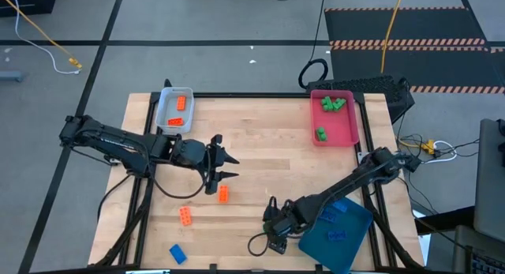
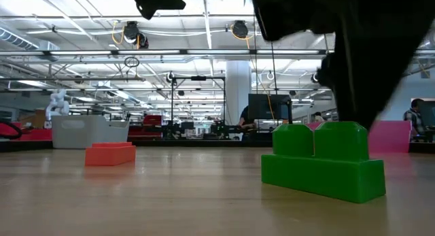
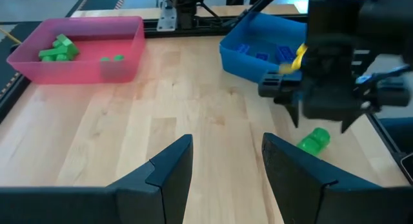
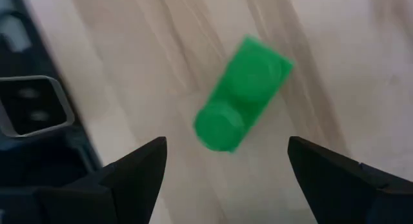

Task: Sort & place blocks by color
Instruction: Put the green gamepiece into the pink bin

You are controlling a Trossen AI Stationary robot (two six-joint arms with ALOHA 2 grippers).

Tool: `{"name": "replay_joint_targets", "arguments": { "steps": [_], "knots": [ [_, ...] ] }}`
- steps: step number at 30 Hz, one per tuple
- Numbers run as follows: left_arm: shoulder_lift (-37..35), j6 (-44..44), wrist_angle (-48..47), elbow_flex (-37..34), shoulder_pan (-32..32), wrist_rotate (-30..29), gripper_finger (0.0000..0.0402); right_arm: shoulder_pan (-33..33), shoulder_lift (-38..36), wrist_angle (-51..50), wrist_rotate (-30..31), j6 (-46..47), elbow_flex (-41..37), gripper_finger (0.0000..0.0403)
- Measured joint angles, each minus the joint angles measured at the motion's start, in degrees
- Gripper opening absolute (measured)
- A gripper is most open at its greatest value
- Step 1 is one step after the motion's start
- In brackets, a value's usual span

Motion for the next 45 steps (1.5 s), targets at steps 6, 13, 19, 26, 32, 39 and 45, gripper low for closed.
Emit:
{"name": "replay_joint_targets", "arguments": {
  "steps": [6, 13, 19, 26, 32, 39, 45],
  "knots": [
    [0.01, -0.01, 0.00, 0.00, -0.64, 0.00, 0.0186, -0.50, 1.05, 0.12, 0.44, 0.98, 0.00, 0.0315],
    [0.01, -0.09, -0.45, 0.00, -1.26, 0.00, 0.0186, -0.85, 0.58, 3.91, 3.58, 2.39, 0.02, 0.0315],
    [0.02, -0.11, -1.21, 0.00, -1.33, 0.02, 0.0186, -1.15, 0.69, 2.53, 5.18, 2.44, 0.02, 0.0315],
    [0.02, -0.20, -1.20, 0.00, -1.33, 0.02, 0.0186, -1.55, 0.69, 1.70, 8.11, 1.09, 0.02, 0.0315],
    [0.02, -0.22, -1.20, 0.00, -1.33, 0.02, 0.0186, -1.60, 1.14, 1.66, 8.34, 0.73, 0.02, 0.0315],
    [0.02, -0.39, -1.20, 0.00, -1.33, 0.02, 0.0186, -1.20, 2.82, 0.04, 8.39, 0.46, 0.00, 0.0315],
    [0.02, -0.35, -1.20, 0.00, -1.33, 0.02, 0.0186, -1.76, 2.90, -8.19, 12.79, -0.80, 0.00, 0.0315]
  ]
}}
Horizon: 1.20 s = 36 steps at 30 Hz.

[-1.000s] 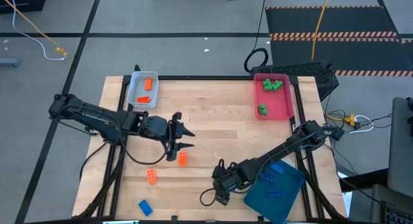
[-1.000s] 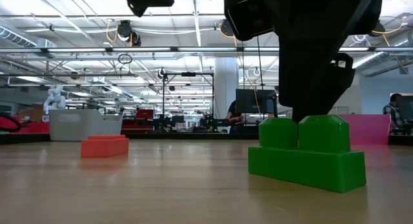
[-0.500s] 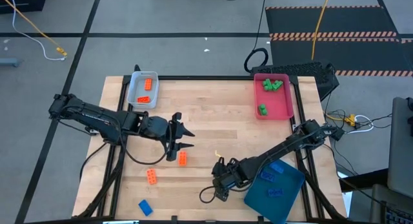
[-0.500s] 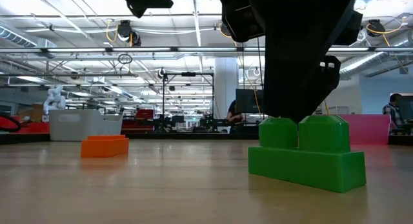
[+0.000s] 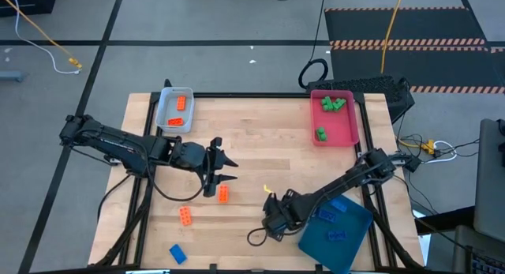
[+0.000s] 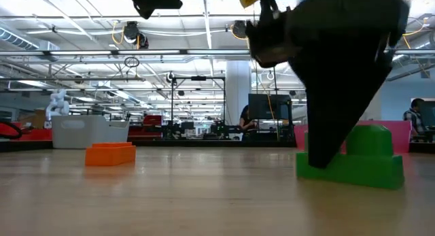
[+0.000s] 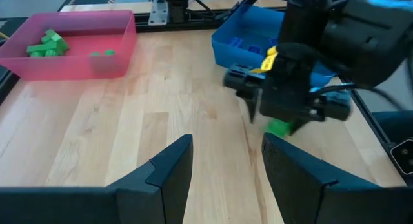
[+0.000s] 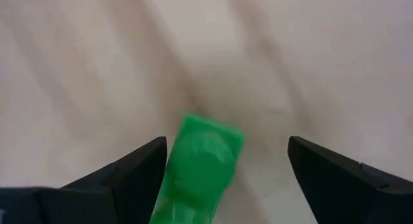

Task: Sort & place blocks by color
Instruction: Put the green gamepiece into the pink bin

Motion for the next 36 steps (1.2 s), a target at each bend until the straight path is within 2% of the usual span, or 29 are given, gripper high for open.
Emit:
{"name": "replay_joint_targets", "arguments": {
  "steps": [3, 9, 17, 22, 27, 34, 36],
  "knots": [
    [0.00, -0.02, 0.02, 0.00, 0.00, 0.00, 0.0186, -0.81, -0.16, -5.07, 2.88, -1.65, 0.00, 0.0315],
    [0.00, -0.02, -0.04, 0.00, 0.00, 0.00, 0.0186, -1.86, -0.28, -12.05, 3.01, -1.48, 0.00, 0.0315],
    [0.00, -0.07, -0.26, 0.00, 0.00, -0.01, 0.0186, -2.20, -0.50, -17.15, -4.66, 7.06, 0.00, 0.0315],
    [0.00, -0.23, -0.27, 0.00, -0.02, 0.00, 0.0186, -2.07, -0.50, -17.17, -4.64, 6.52, 0.00, 0.0307],
    [0.00, -0.26, -0.26, 0.00, -0.05, 0.00, 0.0186, -2.09, -0.50, -17.58, -4.62, 3.93, 0.00, 0.0250],
    [0.00, -0.24, 0.11, 0.00, -0.07, -0.01, 0.0186, -2.09, -0.63, -19.18, -5.19, -0.25, -0.07, 0.0113],
    [0.00, -0.24, 0.11, 0.00, -0.07, 0.00, 0.0186, -2.53, -0.72, -19.28, -6.00, -1.95, -0.32, 0.0113]
  ]
}}
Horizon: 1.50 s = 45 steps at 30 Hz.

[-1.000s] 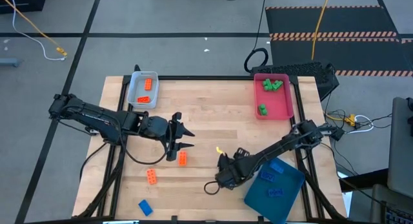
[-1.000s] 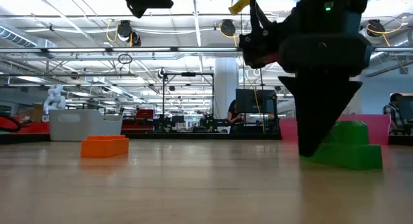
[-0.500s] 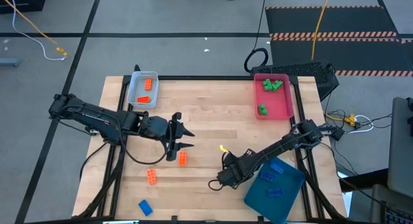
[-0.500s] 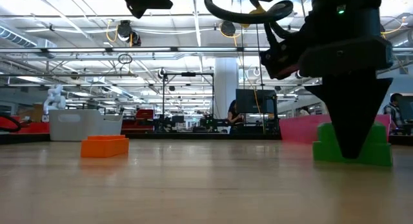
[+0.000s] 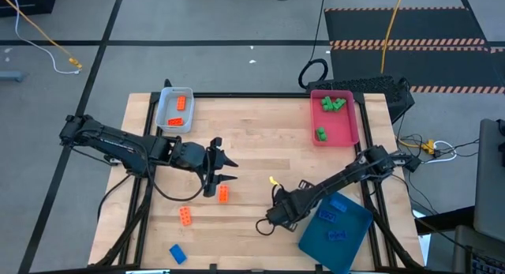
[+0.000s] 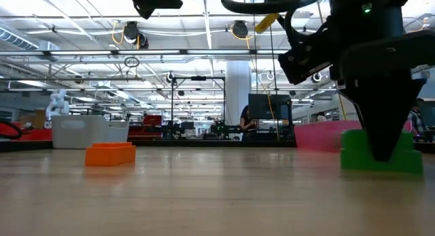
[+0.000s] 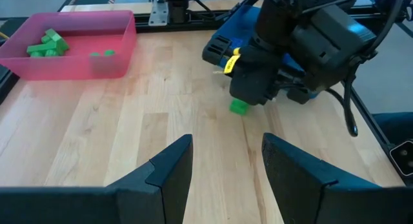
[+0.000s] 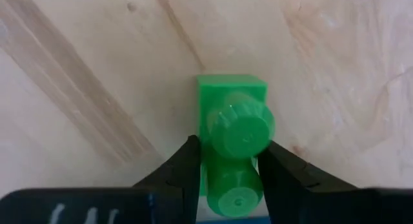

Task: Sort & place blocks by color
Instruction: Put the green gamepiece into the pink bin

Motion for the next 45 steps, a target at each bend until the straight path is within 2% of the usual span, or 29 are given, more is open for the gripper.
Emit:
{"name": "replay_joint_targets", "arguments": {
  "steps": [3, 8, 10, 19, 28, 35, 45],
  "knots": [
    [0.00, 0.00, 0.00, 0.00, -0.04, 0.00, 0.0186, -1.15, 0.00, -0.53, 0.14, -3.92, -0.16, 0.0113],
    [0.00, 0.39, 0.00, 0.00, -0.02, -0.02, 0.0186, -3.55, -1.06, -1.08, 7.44, -7.21, -0.34, 0.0112],
    [0.00, 0.42, -0.02, 0.00, -0.02, -0.02, 0.0186, -4.50, -2.68, -1.21, 9.24, -8.47, -0.34, 0.0087],
    [0.00, 0.44, -0.02, 0.00, 0.02, -0.02, 0.0186, -9.22, -14.87, -10.35, 20.92, -9.76, -0.31, 0.0069],
    [0.00, 0.41, -0.02, 0.00, 0.00, -0.02, 0.0186, -18.51, -26.15, -22.91, 27.02, -10.83, -0.31, 0.0070],
    [0.00, 0.37, -0.02, 0.00, -0.02, -0.02, 0.0186, -28.35, -31.51, -24.67, 27.85, -16.39, -2.35, 0.0070],
    [0.00, 0.42, -0.07, 0.00, -0.09, -0.01, 0.0186, -39.35, -36.17, -22.10, 27.10, -20.12, -13.64, 0.0071]
  ]
}}
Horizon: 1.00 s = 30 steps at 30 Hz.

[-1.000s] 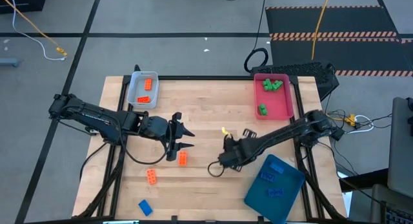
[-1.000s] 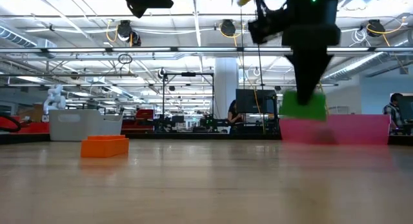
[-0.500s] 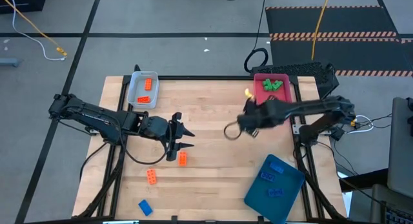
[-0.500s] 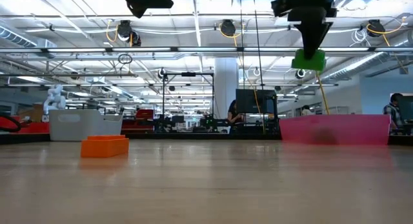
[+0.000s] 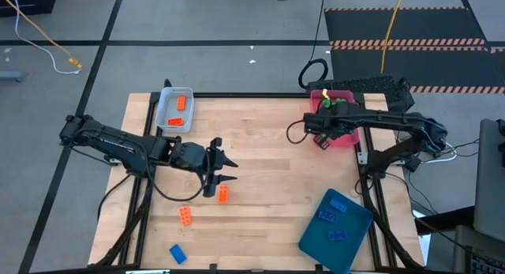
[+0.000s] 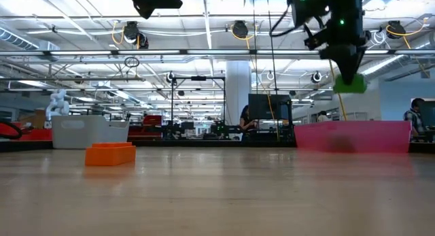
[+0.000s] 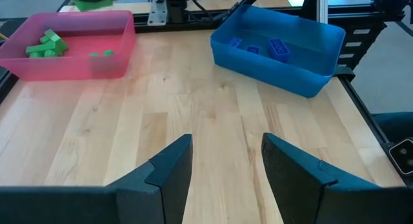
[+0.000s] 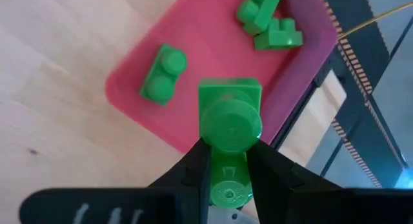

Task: Sort & place blocks by color
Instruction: Put the green gamepiece into the pink bin, then put the orange gamepiece into the gray bin

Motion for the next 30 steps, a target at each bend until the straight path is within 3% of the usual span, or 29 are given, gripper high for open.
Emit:
{"name": "replay_joint_targets", "arguments": {
  "steps": [8, 18, 22, 30],
  "knots": [
    [0.00, 0.20, -0.36, 0.00, 0.00, -0.01, 0.0186, -3.65, -4.19, 11.06, 1.42, -4.62, -11.65, 0.0099],
    [0.00, 1.48, -0.07, -1.80, 0.29, 0.00, 0.0186, -5.69, -8.60, 15.41, 6.42, -2.55, -14.43, 0.0237],
    [0.00, 0.95, -0.06, -2.05, 0.55, 0.01, 0.0186, -5.36, -11.34, 19.09, 7.39, -2.14, -14.43, 0.0274],
    [0.00, 0.05, -1.57, -2.05, 0.55, 0.01, 0.0186, -0.65, -19.24, 41.23, 4.60, -8.08, -14.84, 0.0282]
  ]
}}
